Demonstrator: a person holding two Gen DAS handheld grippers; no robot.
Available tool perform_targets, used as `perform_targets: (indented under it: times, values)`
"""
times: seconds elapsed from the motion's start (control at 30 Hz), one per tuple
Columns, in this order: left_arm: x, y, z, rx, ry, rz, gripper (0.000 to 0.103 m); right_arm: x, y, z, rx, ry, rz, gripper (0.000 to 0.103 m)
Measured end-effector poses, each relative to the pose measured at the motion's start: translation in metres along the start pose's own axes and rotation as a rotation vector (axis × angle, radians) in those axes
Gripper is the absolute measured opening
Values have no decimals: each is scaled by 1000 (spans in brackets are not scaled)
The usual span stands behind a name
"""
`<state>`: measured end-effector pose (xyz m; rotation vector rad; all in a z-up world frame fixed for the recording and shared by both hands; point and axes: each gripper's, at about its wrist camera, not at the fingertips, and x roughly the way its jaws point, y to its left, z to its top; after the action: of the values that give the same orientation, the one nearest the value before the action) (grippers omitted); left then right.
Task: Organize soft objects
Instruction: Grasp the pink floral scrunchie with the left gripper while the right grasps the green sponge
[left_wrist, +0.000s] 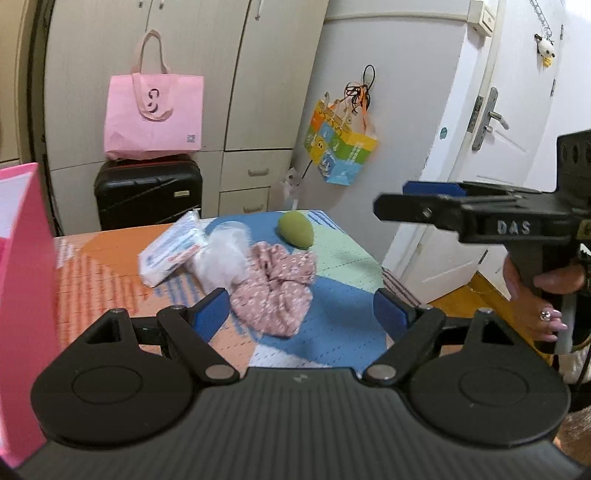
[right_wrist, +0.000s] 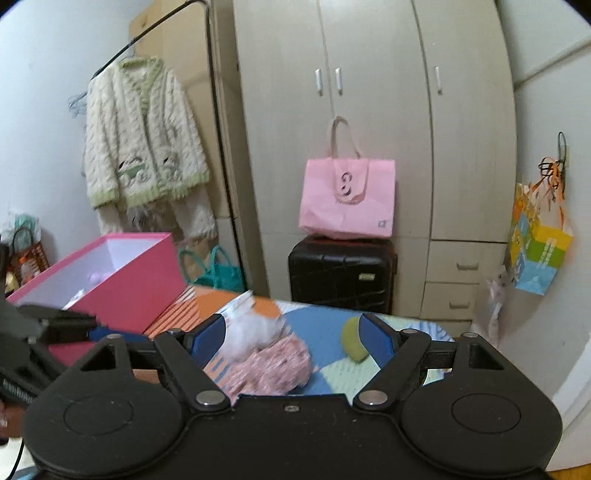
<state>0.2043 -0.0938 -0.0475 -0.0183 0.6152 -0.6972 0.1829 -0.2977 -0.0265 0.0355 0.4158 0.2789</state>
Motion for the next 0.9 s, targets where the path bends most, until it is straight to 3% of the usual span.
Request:
perform_targets:
  times: [0.23, 0.33, 0.5, 0.9]
  values:
    - [52, -8, 0, 7, 22, 55, 85, 32, -20, -1, 15, 27, 9, 83]
    - [72, -5, 0, -17, 42, 43, 85, 49, -31, -2, 38, 51, 18, 83]
    - [97, -3, -4, -40, 70, 89, 85, 79, -49, -5, 68, 90, 31, 77]
    - [116, 0, -7, -34, 63, 156, 90, 130, -68, -26, 92, 151, 36, 77]
